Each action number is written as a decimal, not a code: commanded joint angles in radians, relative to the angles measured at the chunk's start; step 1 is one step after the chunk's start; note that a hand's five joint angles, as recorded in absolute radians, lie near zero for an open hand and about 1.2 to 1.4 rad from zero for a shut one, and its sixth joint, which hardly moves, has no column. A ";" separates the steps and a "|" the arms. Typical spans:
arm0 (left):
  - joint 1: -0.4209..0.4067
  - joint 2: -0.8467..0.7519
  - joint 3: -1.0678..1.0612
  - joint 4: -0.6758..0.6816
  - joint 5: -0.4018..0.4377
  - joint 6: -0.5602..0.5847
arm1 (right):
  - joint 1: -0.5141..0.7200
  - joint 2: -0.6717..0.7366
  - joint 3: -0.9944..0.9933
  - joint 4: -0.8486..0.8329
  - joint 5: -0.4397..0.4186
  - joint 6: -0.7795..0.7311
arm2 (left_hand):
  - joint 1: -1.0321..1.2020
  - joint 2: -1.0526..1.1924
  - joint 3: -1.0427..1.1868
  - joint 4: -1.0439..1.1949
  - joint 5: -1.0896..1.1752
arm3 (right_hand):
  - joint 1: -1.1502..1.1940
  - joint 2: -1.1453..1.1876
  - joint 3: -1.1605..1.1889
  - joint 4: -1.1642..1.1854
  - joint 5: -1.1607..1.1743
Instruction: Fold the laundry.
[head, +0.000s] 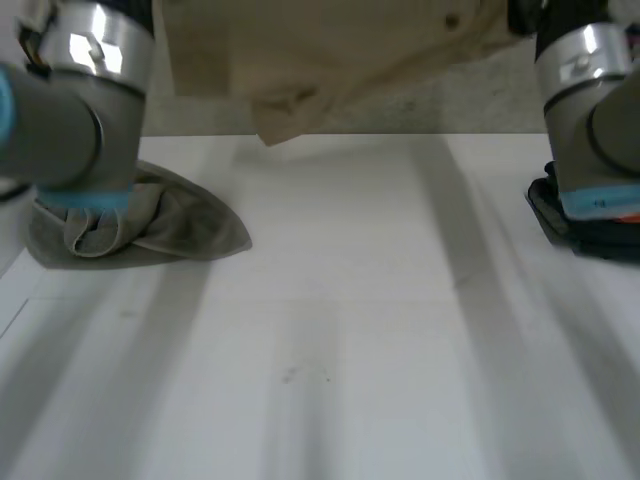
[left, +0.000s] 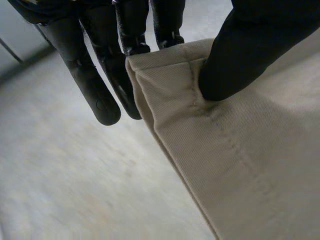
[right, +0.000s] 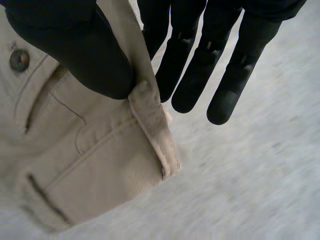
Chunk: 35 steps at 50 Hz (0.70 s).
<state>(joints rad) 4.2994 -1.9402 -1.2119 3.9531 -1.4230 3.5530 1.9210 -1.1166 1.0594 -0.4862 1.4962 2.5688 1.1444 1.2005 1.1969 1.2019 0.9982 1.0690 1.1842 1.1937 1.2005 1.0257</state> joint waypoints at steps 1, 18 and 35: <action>-0.001 -0.074 -0.242 -0.026 0.012 0.004 | 0.009 0.086 0.123 0.097 -0.024 0.001 | 0.252 0.196 0.199 0.194 0.224 | 0.327 0.212 0.203 0.196 0.196; -0.055 0.015 -0.541 -0.488 -0.054 0.073 | -0.002 0.111 0.401 0.400 -0.013 -0.125 | 0.252 0.196 0.199 0.194 0.224 | 0.327 0.212 0.203 0.196 0.196; -0.303 0.340 -0.614 -1.468 -0.086 0.158 | -0.033 -0.390 0.807 1.014 -0.027 -0.449 | 0.252 0.196 0.199 0.194 0.224 | 0.327 0.212 0.203 0.196 0.196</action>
<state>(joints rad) 4.1223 -1.6320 -1.8024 2.7472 -1.5146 3.6583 1.9111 -1.4048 1.7222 0.3414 1.4780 2.2708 1.1444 1.2005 1.1969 1.2020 0.9982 1.0698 1.1909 1.1939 1.2005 1.0257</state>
